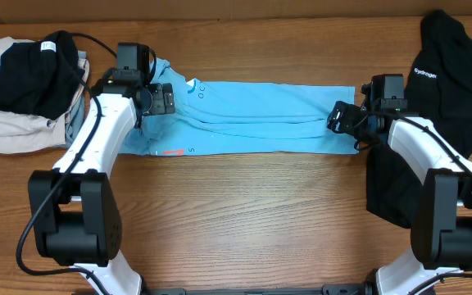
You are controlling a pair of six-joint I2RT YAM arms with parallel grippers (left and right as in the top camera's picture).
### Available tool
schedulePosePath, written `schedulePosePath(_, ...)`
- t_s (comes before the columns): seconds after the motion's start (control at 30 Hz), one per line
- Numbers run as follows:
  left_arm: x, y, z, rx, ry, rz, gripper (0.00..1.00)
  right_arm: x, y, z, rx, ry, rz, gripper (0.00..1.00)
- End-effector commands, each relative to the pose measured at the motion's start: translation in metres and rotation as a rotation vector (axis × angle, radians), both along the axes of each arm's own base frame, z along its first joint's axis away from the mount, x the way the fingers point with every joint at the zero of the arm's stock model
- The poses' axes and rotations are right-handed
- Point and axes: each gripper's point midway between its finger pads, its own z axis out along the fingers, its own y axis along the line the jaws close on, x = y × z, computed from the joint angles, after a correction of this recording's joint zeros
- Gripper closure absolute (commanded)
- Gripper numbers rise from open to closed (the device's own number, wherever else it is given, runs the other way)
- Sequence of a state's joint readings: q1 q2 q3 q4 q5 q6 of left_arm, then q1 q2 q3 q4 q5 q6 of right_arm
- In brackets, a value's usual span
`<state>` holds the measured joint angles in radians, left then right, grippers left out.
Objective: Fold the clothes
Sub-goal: 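Fold the bottom edge up toward the collar with both grippers, then fold the right end of the T-shirt leftward with the right gripper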
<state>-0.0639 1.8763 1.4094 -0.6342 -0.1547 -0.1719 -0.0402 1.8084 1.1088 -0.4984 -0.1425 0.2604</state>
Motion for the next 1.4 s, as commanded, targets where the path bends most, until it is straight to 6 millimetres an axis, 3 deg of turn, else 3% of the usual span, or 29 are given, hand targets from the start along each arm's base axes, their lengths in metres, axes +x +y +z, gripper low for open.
schedulePosePath(0.0, 0.005, 0.011, 0.011, 0.016, -0.003, 0.007, 0.0, 0.009, -0.006, 0.011, 0.002, -0.04, -0.006, 0.0)
schedulePosePath(0.17, -0.004, 0.022, 0.037, -0.017, 0.054, 0.029, 0.0, 0.015, -0.008, 0.009, -0.035, -0.071, 0.06, 0.0)
schedulePosePath(0.37, -0.014, 0.042, 0.071, -0.017, 0.094, 0.045, 0.0, 0.017, -0.005, -0.009, -0.066, -0.06, 0.136, 0.0)
schedulePosePath(0.47, -0.016, 0.049, 0.076, -0.013, 0.097, 0.05, 0.0, 0.019, -0.008, -0.014, -0.086, -0.059, 0.13, 0.02)
schedulePosePath(0.6, -0.018, 0.054, 0.075, -0.014, 0.105, 0.062, 0.0, 0.023, -0.006, -0.026, -0.088, -0.057, 0.134, 0.13)
schedulePosePath(0.67, -0.019, 0.054, 0.075, -0.012, 0.109, 0.06, 0.0, 0.022, 0.0, -0.04, -0.085, -0.034, 0.148, 0.21)
schedulePosePath(0.73, -0.022, 0.055, 0.074, -0.002, 0.125, 0.042, 0.0, 0.018, 0.009, -0.047, -0.081, -0.012, 0.168, 0.38)
schedulePosePath(0.83, -0.025, 0.054, 0.073, -0.001, 0.137, 0.039, 0.0, 0.016, 0.018, -0.048, -0.068, -0.005, 0.175, 0.82)
schedulePosePath(0.87, -0.025, 0.054, 0.072, -0.001, 0.14, 0.039, 0.0, 0.016, 0.02, -0.048, -0.061, -0.003, 0.164, 0.89)
schedulePosePath(0.97, -0.028, 0.056, 0.072, 0.006, 0.152, 0.043, 0.0, 0.016, 0.019, -0.047, -0.048, 0.003, 0.133, 0.91)
schedulePosePath(1.03, -0.031, 0.06, 0.071, 0.027, 0.162, 0.052, 0.0, 0.015, 0.012, -0.043, -0.041, 0.01, 0.103, 0.96)
schedulePosePath(1.17, -0.035, 0.063, 0.071, 0.048, 0.179, 0.054, 0.0, 0.015, -0.016, -0.023, -0.038, 0.022, 0.033, 0.96)
schedulePosePath(1.37, -0.037, 0.064, 0.07, 0.047, 0.188, 0.057, 0.0, 0.015, -0.056, 0.047, -0.034, 0.01, 0.033, 0.96)
